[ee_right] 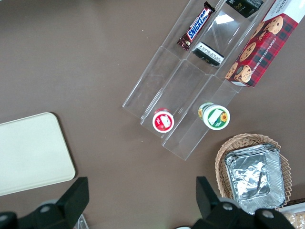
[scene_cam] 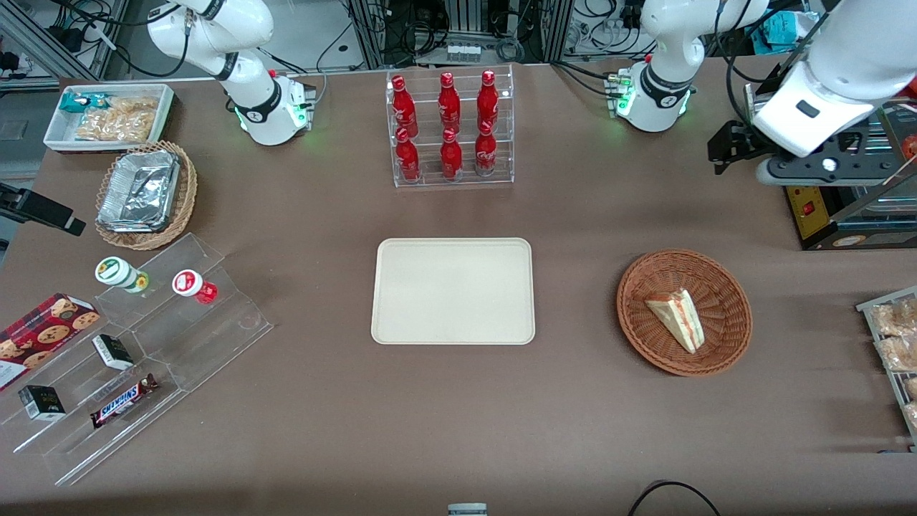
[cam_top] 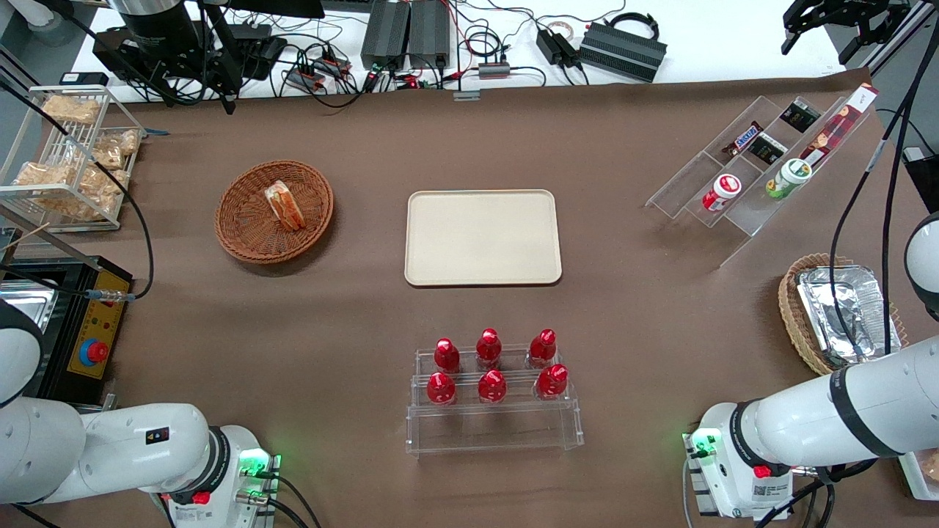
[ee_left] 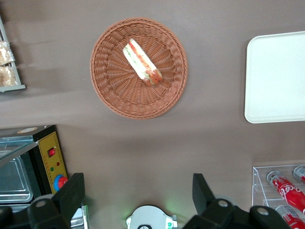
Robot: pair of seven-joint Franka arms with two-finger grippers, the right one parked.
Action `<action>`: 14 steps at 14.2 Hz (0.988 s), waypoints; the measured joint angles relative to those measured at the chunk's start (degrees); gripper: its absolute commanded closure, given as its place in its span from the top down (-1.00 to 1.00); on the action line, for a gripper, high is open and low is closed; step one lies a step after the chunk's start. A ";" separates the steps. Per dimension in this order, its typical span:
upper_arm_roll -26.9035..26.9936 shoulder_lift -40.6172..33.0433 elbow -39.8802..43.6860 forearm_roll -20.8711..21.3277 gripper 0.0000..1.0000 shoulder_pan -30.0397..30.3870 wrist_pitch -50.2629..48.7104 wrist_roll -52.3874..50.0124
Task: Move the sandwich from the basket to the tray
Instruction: 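Move the left gripper down over the wrapped sandwich in the wicker basket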
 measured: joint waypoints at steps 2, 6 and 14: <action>0.03 0.27 0.00 0.00 1.00 -0.38 0.00 0.00; 1.29 0.84 -2.61 0.00 1.00 -0.36 -0.28 -0.04; 5.10 11.40 -20.31 -0.01 1.00 -0.25 25.13 -15.98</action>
